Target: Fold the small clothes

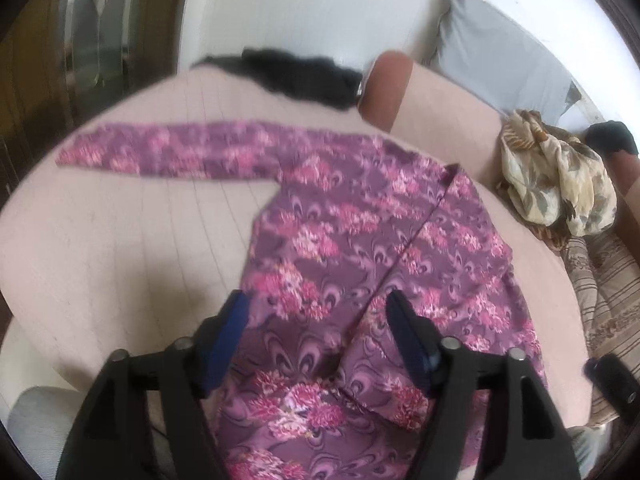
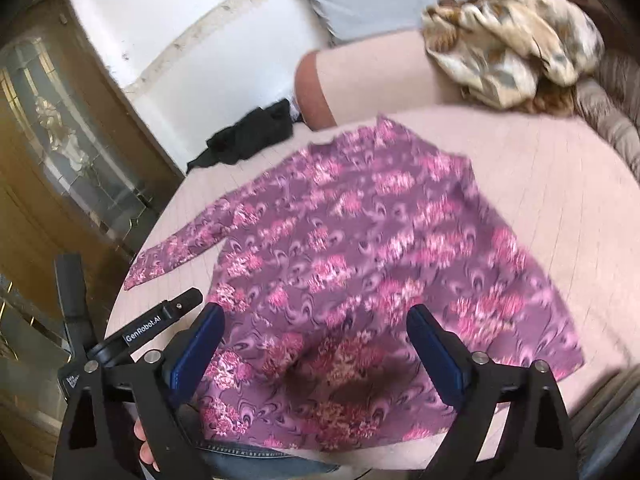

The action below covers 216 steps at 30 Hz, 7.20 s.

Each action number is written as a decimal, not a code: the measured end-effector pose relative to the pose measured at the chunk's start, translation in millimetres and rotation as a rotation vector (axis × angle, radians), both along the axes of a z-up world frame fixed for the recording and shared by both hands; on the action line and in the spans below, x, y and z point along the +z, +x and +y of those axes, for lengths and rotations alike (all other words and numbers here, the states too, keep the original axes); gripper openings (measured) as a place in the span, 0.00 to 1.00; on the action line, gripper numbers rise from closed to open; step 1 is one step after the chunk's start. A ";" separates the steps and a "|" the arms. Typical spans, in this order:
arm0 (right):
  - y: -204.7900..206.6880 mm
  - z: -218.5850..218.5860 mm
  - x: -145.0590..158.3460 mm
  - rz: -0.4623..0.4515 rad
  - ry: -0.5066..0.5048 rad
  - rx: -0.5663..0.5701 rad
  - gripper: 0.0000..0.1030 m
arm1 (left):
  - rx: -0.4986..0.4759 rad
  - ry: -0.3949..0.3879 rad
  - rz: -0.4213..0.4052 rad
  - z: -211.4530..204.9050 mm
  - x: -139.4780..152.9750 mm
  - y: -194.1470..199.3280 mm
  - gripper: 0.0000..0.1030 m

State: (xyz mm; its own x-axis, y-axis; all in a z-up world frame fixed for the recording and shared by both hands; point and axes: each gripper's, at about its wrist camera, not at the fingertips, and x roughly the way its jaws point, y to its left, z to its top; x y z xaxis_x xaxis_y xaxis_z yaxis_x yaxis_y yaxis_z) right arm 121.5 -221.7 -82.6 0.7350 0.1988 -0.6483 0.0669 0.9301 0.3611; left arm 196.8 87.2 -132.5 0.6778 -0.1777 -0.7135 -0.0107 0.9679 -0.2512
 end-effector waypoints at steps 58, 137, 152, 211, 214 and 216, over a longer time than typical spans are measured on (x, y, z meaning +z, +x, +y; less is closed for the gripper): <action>145.2 7.1 -45.6 0.077 0.173 0.162 0.66 | 0.484 0.069 -0.143 190.0 65.3 166.1 0.06; 420.9 10.5 -61.0 0.389 0.262 0.426 0.70 | 0.156 -0.654 0.399 45.1 -111.4 226.2 0.23; 503.8 34.7 -95.3 0.396 0.210 0.325 0.04 | 0.306 -0.776 0.312 95.7 -101.9 207.7 0.06; -133.6 -137.1 46.5 -0.022 0.223 -0.244 0.93 | -0.258 0.098 -0.150 -140.3 117.2 -135.5 0.86; -131.2 -127.4 51.0 -0.021 0.214 -0.213 0.93 | -0.245 0.093 -0.171 -132.0 121.9 -141.0 0.88; -127.1 -120.9 53.1 -0.022 0.206 -0.196 0.93 | -0.220 0.074 -0.165 -125.8 121.3 -137.9 0.91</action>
State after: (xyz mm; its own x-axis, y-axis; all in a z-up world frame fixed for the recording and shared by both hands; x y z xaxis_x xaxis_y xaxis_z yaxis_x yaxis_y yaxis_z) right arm -5.6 -342.6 -29.5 0.7856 0.1774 -0.5927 0.2284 0.8072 0.5443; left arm 58.9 -38.6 -11.2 0.7370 -0.2847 -0.6130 0.2370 0.9582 -0.1602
